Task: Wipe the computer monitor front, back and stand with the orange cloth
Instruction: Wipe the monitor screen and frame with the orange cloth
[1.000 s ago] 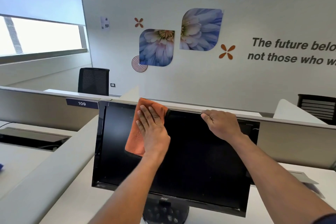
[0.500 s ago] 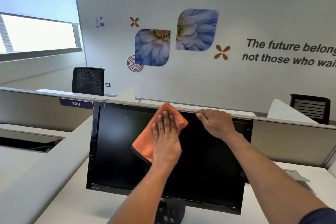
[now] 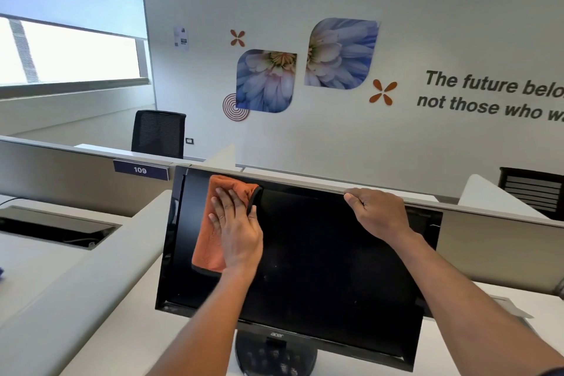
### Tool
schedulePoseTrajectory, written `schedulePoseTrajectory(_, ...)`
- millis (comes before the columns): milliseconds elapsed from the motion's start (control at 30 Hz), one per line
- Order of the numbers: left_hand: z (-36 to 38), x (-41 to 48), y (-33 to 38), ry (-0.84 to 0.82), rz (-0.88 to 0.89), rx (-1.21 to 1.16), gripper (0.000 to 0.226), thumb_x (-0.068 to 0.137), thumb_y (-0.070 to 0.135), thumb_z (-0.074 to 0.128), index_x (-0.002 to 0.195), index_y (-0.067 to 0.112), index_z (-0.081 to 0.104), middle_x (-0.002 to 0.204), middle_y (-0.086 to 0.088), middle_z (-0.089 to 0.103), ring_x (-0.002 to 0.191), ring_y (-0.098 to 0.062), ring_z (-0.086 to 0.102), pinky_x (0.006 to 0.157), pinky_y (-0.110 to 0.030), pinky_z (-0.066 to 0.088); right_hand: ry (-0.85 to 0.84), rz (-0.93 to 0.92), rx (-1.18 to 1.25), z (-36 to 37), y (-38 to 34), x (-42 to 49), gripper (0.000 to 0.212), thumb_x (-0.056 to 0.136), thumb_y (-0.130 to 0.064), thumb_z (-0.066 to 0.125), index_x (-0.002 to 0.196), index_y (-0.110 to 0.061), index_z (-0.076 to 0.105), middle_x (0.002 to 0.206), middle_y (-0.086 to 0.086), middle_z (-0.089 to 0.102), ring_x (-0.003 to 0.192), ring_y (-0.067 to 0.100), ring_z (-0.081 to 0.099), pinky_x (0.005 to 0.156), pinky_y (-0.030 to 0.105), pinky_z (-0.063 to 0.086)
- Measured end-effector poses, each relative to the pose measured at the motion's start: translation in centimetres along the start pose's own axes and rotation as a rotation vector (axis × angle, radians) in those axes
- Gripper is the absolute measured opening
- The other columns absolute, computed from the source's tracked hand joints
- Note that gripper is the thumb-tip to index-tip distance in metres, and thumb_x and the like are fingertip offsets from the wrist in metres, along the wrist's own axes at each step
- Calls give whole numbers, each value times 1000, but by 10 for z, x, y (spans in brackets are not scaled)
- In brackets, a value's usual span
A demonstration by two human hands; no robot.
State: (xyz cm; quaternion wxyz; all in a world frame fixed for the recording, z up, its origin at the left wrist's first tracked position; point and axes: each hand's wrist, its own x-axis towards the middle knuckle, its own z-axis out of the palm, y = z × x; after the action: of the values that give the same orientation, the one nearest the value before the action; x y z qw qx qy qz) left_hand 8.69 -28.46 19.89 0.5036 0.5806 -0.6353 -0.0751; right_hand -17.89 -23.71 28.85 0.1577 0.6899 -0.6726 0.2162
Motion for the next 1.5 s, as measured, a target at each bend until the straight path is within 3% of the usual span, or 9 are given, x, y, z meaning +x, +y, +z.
schedulePoseTrajectory(200,50,-42,30,-125,292,68,66,96,31,34,152,4,13,161,-15,1,148,-32,-5,119,-46,-4,-22,9,8,1,-3,4,34,99,-46,33,67,-37,43,63,-14,52,74,15,57,61,31,30)
schedulePoseTrajectory(300,68,-62,41,-113,451,116,69,97,27,34,155,9,1,162,-6,-7,149,-28,-3,119,-45,-5,5,-11,-1,1,-3,3,29,99,-47,34,84,-38,57,78,-15,65,85,17,63,65,32,38)
schedulePoseTrajectory(467,57,-51,26,-108,516,192,75,95,25,43,155,13,0,160,-10,14,150,-25,3,121,-44,3,16,-30,0,2,3,1,31,99,-48,34,100,-37,63,90,-16,69,91,16,64,67,31,40)
schedulePoseTrajectory(667,16,3,-21,-13,323,209,65,93,29,39,150,3,22,157,-20,18,147,-32,14,119,-49,14,17,-25,8,3,0,3,31,99,-49,31,89,-39,57,68,-19,53,77,11,59,59,28,31)
schedulePoseTrajectory(833,-27,50,-60,141,-73,157,63,100,27,44,153,4,18,160,-21,10,148,-35,8,120,-50,9,36,-31,-3,1,-1,2,29,100,-48,31,78,-40,47,61,-17,50,69,9,55,53,26,26)
schedulePoseTrajectory(967,-30,53,-66,130,-48,160,63,100,24,46,154,8,17,161,-16,9,149,-32,6,121,-47,7,31,-33,-9,1,-6,4,29,100,-48,32,72,-43,38,56,-19,42,67,11,53,55,27,30)
schedulePoseTrajectory(1133,-15,11,-84,116,-114,97,64,98,17,50,153,11,19,161,-9,15,149,-28,9,121,-46,6,53,-13,-47,4,0,2,33,100,-48,32,95,-38,63,80,-18,67,80,12,62,60,28,34)
schedulePoseTrajectory(1300,-7,-62,-119,57,-271,108,63,99,18,48,154,13,18,160,-11,16,149,-31,11,121,-48,11,56,-12,-39,4,-5,3,32,99,-49,33,94,-39,63,77,-18,66,77,13,62,60,27,38)
schedulePoseTrajectory(1500,-13,-51,-108,32,-248,116,61,99,16,49,152,8,21,159,-14,19,147,-35,14,120,-48,14,46,5,-44,0,-3,-2,33,99,-47,35,92,-36,65,77,-14,68,79,15,63,61,27,39)
